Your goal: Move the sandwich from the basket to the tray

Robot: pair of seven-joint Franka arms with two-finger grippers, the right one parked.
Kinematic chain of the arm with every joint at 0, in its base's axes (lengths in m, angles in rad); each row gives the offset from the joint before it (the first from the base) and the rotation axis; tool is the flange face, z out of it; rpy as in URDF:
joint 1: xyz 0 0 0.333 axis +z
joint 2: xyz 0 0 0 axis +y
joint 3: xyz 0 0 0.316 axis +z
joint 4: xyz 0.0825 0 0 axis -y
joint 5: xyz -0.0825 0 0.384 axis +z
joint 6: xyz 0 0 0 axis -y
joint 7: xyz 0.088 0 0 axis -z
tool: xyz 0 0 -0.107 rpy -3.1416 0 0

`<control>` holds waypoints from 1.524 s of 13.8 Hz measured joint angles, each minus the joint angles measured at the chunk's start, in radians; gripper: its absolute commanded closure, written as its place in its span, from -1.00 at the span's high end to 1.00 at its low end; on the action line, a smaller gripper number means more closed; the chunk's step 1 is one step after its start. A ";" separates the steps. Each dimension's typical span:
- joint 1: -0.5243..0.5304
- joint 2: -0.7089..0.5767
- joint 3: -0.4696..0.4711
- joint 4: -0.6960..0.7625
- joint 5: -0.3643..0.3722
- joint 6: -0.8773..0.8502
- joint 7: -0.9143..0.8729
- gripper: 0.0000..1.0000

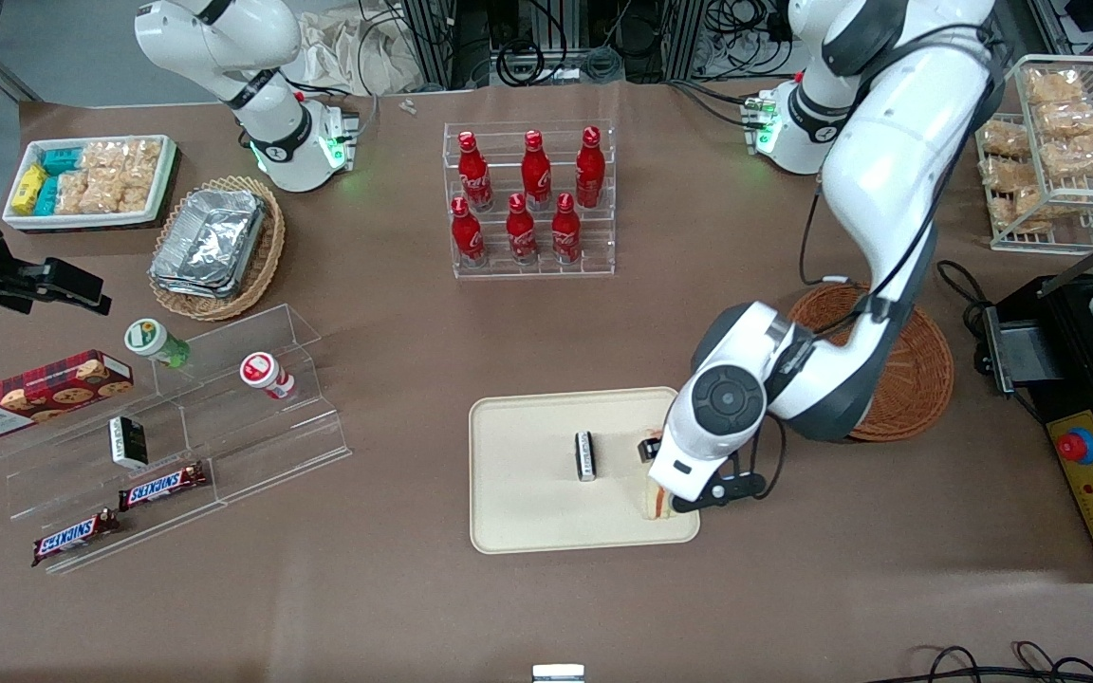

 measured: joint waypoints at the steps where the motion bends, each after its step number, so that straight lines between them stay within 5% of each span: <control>1: 0.019 -0.046 0.000 0.000 0.000 -0.029 0.000 1.00; 3: 0.094 -0.137 -0.004 -0.019 -0.012 -0.063 0.050 1.00; 6: 0.243 -0.294 0.000 -0.142 -0.141 -0.077 0.284 1.00; 10: 0.220 -0.558 0.255 -0.383 -0.327 -0.074 0.654 1.00; 14: 0.179 -0.816 0.478 -0.681 -0.374 0.032 0.949 1.00; 17: 0.177 -0.858 0.518 -0.749 -0.375 0.074 0.999 1.00; 21: 0.155 -0.745 0.446 -0.533 -0.359 -0.084 0.939 1.00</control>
